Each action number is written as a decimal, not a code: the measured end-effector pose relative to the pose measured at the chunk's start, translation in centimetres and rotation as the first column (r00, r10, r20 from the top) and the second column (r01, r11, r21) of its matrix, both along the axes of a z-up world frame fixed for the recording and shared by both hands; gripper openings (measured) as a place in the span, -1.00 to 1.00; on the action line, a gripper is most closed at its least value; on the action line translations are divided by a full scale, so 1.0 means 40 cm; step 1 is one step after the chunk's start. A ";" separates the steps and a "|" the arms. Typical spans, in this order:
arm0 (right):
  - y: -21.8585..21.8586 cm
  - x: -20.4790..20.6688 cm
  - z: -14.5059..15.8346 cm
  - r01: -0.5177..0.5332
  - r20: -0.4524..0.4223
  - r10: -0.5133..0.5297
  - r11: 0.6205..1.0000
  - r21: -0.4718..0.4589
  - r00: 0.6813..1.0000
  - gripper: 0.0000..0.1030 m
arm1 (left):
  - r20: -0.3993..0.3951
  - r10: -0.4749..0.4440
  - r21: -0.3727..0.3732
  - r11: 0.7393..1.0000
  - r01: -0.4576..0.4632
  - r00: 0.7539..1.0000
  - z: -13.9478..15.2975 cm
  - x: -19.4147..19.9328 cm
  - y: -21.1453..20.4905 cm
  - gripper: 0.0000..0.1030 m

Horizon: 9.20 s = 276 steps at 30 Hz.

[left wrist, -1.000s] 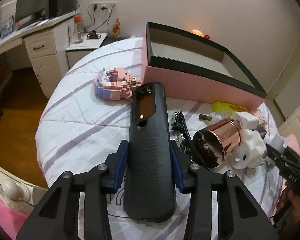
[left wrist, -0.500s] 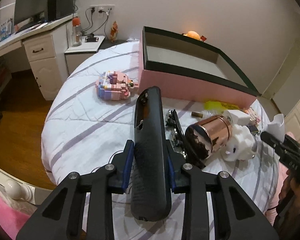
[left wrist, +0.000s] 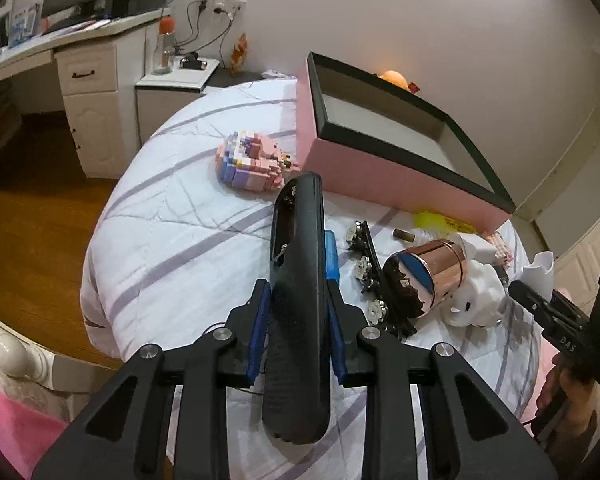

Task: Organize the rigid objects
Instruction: 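Carry the remote and white holder into the pink box and release both, then withdraw both tools from the box back toward the items, then grasp the blue highlighter with the left tool while the right grasps the white figurine, then lower the highlighter and figurine into the pink box and open both tools, then withdraw both tools from the box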

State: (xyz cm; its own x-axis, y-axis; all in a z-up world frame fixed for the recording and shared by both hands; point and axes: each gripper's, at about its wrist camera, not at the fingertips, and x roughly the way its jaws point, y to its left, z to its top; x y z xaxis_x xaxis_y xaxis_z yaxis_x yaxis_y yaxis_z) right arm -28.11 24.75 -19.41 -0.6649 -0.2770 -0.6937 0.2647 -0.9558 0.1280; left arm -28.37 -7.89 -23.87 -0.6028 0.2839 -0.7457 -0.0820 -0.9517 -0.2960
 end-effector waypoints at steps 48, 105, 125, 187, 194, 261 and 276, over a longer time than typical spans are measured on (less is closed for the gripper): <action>-0.076 -0.216 0.158 -0.084 -0.139 0.081 0.996 -0.010 0.987 0.04 | -0.196 -0.173 -0.099 0.983 0.156 0.965 0.221 -0.163 0.235 -0.73; -0.029 0.318 0.398 0.105 -0.496 -0.090 0.994 0.002 0.864 1.00 | -0.532 0.008 -0.247 0.955 -0.164 0.847 0.409 0.363 0.131 1.00; 0.009 0.198 0.224 0.153 -0.309 -0.143 0.988 0.010 0.940 1.00 | -0.292 0.030 -0.329 0.935 -0.130 0.956 0.186 0.220 0.071 1.00; -0.198 -0.007 -0.049 0.002 0.062 -0.001 1.000 -0.017 0.998 0.43 | -0.106 -0.131 -0.198 0.974 0.109 0.986 0.051 0.119 0.079 -0.48; -0.178 0.037 0.005 -0.008 -0.014 0.008 1.000 -0.002 1.000 0.43 | -0.153 -0.150 -0.212 0.970 0.116 0.977 0.097 0.135 0.114 -0.48; -0.106 -0.344 0.100 0.005 -0.145 0.000 0.999 0.034 0.989 0.52 | -0.212 -0.092 -0.405 0.914 -0.002 0.973 0.137 -0.361 0.366 -0.15; -0.089 -0.085 0.300 0.016 -0.404 -0.016 1.000 -0.004 0.915 1.00 | -0.543 0.022 -0.304 0.927 -0.220 0.840 0.338 -0.044 0.251 1.00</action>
State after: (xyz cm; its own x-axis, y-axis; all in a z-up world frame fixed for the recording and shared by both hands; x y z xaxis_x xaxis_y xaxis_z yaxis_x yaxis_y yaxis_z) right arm -31.52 21.18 -7.43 -0.8928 -0.2640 -0.3649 0.2785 -0.9604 0.0136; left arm -30.13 2.14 -10.34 -0.9389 -0.0293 -0.3429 -0.0061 -0.9948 0.1018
